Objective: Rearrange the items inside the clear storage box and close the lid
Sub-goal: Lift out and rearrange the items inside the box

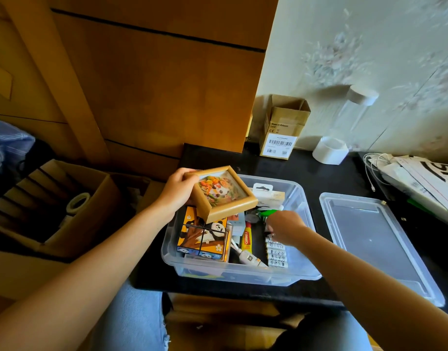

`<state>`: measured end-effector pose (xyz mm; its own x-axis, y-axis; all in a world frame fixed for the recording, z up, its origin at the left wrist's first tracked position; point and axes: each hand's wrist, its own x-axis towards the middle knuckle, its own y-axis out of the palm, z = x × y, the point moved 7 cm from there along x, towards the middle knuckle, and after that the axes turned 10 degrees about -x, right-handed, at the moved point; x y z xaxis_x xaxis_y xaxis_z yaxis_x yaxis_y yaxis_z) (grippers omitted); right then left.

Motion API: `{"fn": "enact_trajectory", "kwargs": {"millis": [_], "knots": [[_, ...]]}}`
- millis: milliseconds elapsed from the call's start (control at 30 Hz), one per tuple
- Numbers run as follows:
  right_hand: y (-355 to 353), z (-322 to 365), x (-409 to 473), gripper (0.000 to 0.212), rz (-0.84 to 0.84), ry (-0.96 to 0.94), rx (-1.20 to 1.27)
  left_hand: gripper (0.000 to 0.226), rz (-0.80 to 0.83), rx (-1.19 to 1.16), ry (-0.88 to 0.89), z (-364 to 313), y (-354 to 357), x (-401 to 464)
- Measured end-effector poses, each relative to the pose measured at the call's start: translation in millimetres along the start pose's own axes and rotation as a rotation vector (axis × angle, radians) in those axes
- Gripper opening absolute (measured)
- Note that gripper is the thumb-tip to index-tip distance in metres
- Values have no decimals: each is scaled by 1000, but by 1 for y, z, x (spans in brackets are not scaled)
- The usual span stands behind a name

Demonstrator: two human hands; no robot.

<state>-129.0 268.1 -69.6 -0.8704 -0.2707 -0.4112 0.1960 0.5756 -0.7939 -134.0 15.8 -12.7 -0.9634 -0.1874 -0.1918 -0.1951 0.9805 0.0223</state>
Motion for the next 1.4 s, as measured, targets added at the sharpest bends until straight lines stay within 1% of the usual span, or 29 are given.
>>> {"fn": "enact_trajectory", "kwargs": {"millis": [67,167,333,467,533,600,633,667,733,767,800,833,867,933,1033,1100,1167,1233,1300,1333,1400], "knots": [[1,-1,4,20,-7,45,-10,11,9,-5,14,0,0,0],[-1,-5,5,23,-26,107,-38,11,17,0,24,1,0,1],[-4,0,4,24,-46,74,-65,13,27,-5,17,4,-1,1],[-7,-4,2,25,-63,122,-66,12,26,-21,15,4,-1,1],[-7,-3,2,25,-59,149,-11,12,26,-25,15,4,-1,1],[-6,-5,5,20,-58,208,173,12,29,-33,9,5,-2,1],[-8,-9,6,19,-61,248,335,12,30,-48,3,5,-2,1],[-9,-13,6,23,-54,285,568,12,32,-71,-5,5,-3,1],[-9,-14,3,35,27,317,1238,12,33,-115,-20,4,-4,1],[-14,-9,-1,40,91,278,1560,13,35,-122,-21,3,-4,1],[-21,-4,-4,45,150,209,1782,14,37,-118,-18,2,-3,0],[-28,1,-8,48,196,132,1905,14,42,-109,-9,0,-1,-1],[-35,5,-11,50,218,57,1955,13,52,-101,4,-3,2,-2],[-47,9,-14,56,203,-51,1985,13,85,-87,44,-11,12,-7],[-57,9,-13,65,148,-114,2009,12,134,-27,165,-34,30,-15],[-56,5,-11,64,105,-69,2013,12,177,57,273,-52,43,-22],[-50,-1,-7,57,51,13,2038,14,221,189,391,-66,57,-33],[-45,-7,-6,55,6,53,2085,13,313,301,492,-73,77,-48],[-38,-12,-7,59,-7,47,2148,13,450,387,531,-68,98,-62],[-34,-14,-9,58,-8,65,2165,14,510,432,529,-63,107,-67],[-22,-16,-12,45,-23,169,2107,17,592,526,523,-49,119,-75]]}}
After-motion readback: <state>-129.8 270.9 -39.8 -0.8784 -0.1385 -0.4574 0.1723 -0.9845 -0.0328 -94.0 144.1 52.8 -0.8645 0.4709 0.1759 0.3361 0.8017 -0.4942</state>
